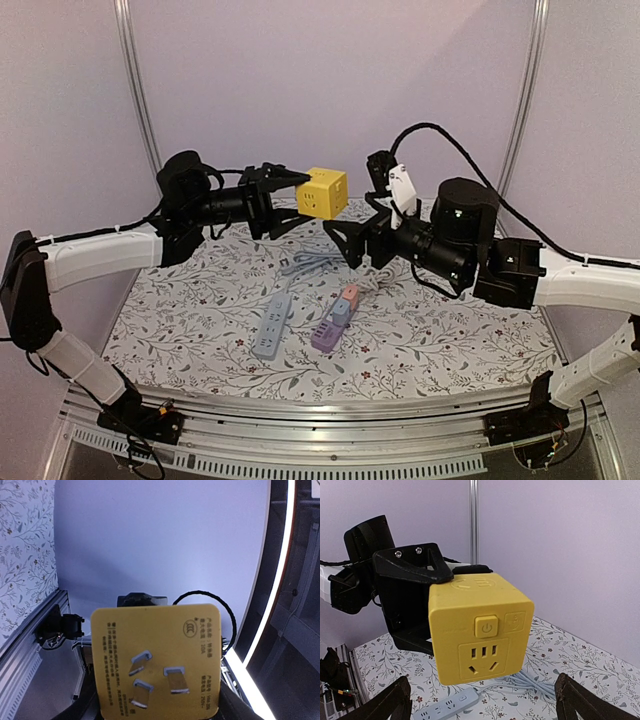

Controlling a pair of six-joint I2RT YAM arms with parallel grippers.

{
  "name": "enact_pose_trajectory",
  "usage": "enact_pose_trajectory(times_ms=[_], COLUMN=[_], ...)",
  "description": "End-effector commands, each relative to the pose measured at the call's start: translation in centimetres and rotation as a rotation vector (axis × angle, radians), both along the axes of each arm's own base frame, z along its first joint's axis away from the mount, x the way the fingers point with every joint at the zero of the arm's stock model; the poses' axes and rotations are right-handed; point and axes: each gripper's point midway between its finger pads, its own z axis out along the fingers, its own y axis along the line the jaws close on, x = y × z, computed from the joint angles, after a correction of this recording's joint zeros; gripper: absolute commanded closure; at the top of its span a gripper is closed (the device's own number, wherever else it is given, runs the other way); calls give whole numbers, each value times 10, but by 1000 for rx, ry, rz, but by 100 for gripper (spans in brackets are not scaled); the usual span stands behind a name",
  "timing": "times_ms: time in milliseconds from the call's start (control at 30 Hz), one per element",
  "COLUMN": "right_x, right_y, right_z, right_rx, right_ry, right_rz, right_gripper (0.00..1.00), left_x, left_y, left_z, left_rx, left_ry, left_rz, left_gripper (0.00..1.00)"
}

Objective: Insert the plug

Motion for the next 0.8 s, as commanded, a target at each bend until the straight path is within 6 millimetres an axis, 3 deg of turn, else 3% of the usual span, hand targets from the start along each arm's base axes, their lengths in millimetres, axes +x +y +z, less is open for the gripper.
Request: enact_pose_trajectory(times_ms=[0,267,767], right_x=[2,-2,-6], right_y=[-2,6,22], right_z=[28,33,37], right_rx=[55,73,63], right_ry=[-38,-29,0], right_rz=[18,92,163], right_gripper=[1,1,1], left_x=[-11,-17,-28], left_y=[2,6,-4], left_z=[21,43,44], left_rx=[-30,-122,-128], left_ry=[-72,-112,-120], left_rz=[-25,-28,-75], left_gripper=[100,100,100])
